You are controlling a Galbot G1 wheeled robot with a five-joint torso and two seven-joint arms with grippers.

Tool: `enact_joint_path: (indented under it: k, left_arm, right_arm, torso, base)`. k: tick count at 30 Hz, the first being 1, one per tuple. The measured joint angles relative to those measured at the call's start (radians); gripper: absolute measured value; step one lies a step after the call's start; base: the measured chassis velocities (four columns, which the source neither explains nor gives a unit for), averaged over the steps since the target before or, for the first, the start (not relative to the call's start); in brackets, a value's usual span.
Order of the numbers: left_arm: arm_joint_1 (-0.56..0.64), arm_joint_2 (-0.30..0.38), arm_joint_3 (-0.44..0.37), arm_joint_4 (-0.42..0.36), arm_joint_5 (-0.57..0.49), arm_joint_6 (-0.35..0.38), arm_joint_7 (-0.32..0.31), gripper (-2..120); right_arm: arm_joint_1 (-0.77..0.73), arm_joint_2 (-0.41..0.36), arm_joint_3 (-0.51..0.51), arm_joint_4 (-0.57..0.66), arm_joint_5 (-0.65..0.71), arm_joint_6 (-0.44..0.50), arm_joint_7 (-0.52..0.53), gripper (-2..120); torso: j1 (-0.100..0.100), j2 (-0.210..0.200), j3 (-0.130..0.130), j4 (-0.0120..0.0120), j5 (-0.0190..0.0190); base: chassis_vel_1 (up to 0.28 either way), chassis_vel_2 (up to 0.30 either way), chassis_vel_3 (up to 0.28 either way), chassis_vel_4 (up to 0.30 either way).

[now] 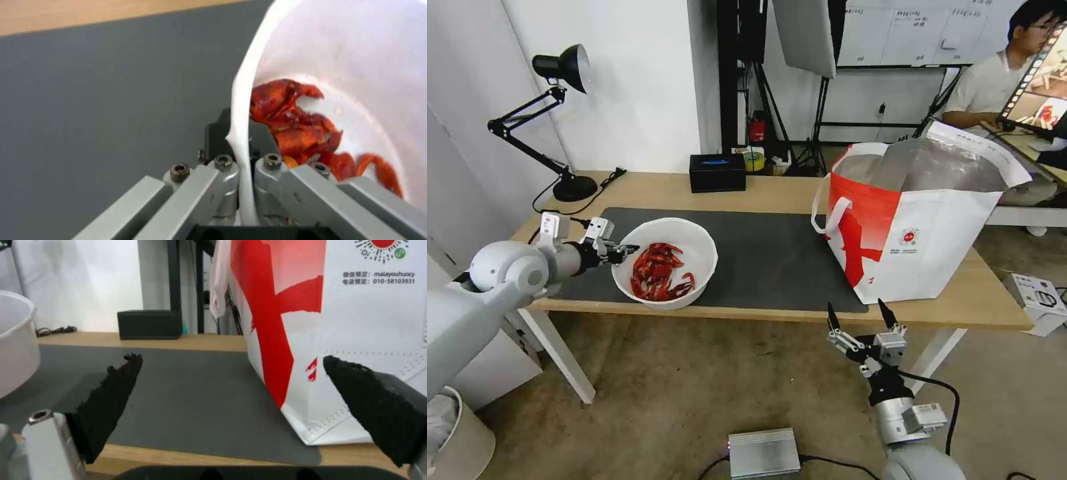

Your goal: Pick up the trash from the table and place it into the takeout bag.

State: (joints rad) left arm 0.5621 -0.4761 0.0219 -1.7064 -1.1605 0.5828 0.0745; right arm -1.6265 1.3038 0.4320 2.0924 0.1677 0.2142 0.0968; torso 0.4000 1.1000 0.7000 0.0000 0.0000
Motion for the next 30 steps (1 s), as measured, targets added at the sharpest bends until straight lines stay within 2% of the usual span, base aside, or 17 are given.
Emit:
enact_joint_path:
  k: [12, 21, 30]
  left_arm:
    - [0.018, 0.015, -0.047, -0.131, -0.064, 0.003, -0.021, 0]
    - [-0.001, 0.02, -0.053, -0.201, -0.098, 0.007, -0.026, 0]
    - [-0.092, -0.005, 0.009, -0.275, -0.143, 0.02, -0.045, 0]
  right_arm:
    - [0.0, 0.0, 0.0, 0.0, 0.0, 0.0, 0.0, 100]
    - [0.0, 0.0, 0.0, 0.0, 0.0, 0.0, 0.0, 100]
    - [0.0, 0.0, 0.0, 0.0, 0.0, 0.0, 0.0, 100]
  torso:
    - [0.0, 0.0, 0.0, 0.0, 0.0]
    - [0.0, 0.0, 0.0, 0.0, 0.0001]
    - [0.0, 0.0, 0.0, -0.0001, 0.0002]
  base:
    - [0.0, 0.0, 0.0, 0.0]
    - [0.0, 0.0, 0.0, 0.0]
    - [0.0, 0.0, 0.0, 0.0]
